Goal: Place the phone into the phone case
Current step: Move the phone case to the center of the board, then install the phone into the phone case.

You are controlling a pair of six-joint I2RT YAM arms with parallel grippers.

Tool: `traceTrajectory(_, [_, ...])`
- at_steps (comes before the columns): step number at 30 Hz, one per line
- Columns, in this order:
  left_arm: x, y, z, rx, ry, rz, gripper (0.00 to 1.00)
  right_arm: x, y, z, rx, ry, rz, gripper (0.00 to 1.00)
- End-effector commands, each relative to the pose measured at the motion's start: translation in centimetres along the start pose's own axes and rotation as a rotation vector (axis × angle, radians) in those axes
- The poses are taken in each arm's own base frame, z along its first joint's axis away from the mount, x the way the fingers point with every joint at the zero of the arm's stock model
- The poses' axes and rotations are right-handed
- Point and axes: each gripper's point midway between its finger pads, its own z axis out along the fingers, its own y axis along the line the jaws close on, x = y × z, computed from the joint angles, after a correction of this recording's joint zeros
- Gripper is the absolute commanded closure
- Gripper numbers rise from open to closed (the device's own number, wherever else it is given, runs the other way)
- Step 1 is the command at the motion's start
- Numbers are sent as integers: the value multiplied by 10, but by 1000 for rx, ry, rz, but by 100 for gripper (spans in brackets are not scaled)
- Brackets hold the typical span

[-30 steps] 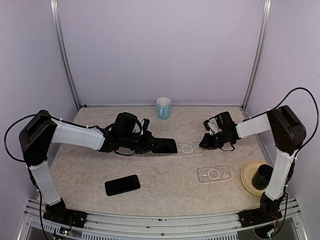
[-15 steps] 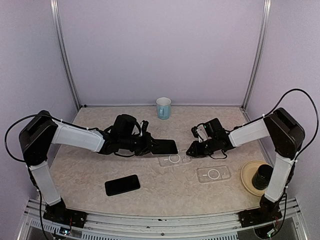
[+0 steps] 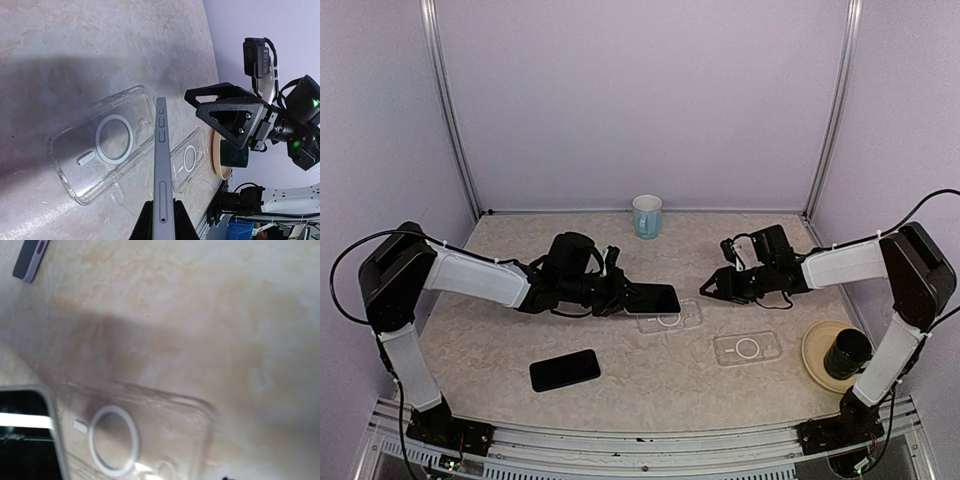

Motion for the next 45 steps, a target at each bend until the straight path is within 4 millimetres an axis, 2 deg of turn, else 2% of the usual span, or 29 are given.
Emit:
traceTrajectory(1, [-3,-39,4,119,17,43,100,7,-1,-2,-77,32,-8,49])
traceTrajectory(9, [5,-38,20,124,83,29,100,21,5,13,-188,74,6,50])
traceTrajectory(21, [5,-23,40,114,122,-9,100,24,4,15,-199,79,6,51])
traceTrajectory(33, [-2,-7,50,97,127,-24,100,28,2,18,-201,99,10,52])
traceTrajectory(45, [3,-4,57,112,165,-52,100,34,-2,25,-203,117,24,54])
